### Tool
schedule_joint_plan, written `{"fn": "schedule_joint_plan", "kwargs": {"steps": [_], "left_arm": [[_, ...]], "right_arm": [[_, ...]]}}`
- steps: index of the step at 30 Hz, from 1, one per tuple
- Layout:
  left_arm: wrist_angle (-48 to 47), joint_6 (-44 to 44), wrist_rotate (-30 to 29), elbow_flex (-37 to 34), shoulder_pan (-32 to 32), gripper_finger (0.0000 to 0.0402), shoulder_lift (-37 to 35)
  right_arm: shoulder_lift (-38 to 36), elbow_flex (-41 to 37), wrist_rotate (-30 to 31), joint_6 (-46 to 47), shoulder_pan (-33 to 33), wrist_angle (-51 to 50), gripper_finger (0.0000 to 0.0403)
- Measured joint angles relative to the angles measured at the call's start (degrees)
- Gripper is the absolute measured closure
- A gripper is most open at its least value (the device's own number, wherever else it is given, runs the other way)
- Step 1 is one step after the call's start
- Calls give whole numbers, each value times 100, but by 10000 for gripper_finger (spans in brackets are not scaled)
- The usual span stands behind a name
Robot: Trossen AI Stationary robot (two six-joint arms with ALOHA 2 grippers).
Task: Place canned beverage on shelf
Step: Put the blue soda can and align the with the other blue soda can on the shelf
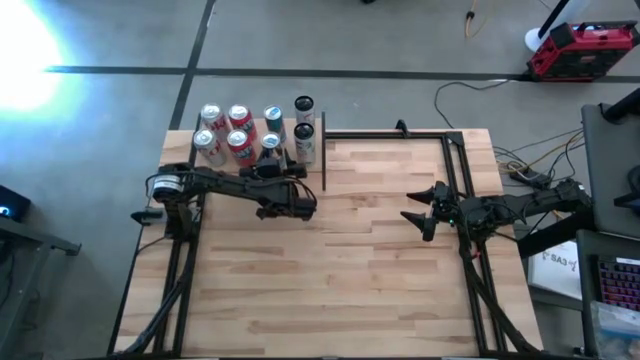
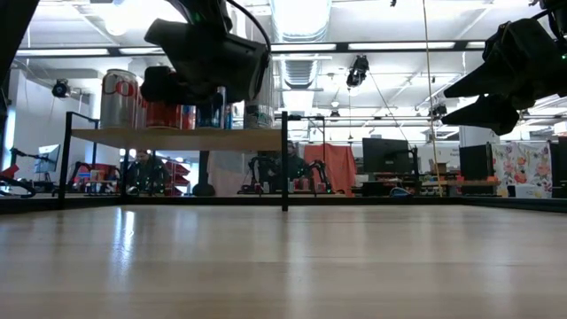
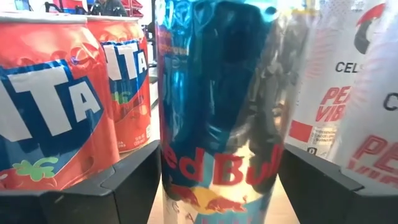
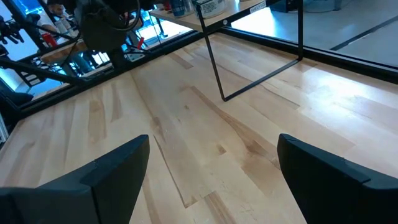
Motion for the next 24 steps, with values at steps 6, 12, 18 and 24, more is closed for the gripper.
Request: {"fn": "schedule_joint_plan", "kwargs": {"steps": [6, 12, 18, 24], "left_arm": [[2, 0, -4, 1, 39, 114, 0], [-5, 180, 2, 1, 15, 114, 0], [-33, 253, 300, 1, -90, 114, -63], [-52, 254, 731, 3, -210, 114, -127]], "right_arm": [[0, 0, 0, 1, -2, 0, 67], [0, 0, 0, 0, -2, -2, 67], [0, 0, 0, -1, 0, -2, 67], [0, 0, 0, 0, 0, -1, 67]]}}
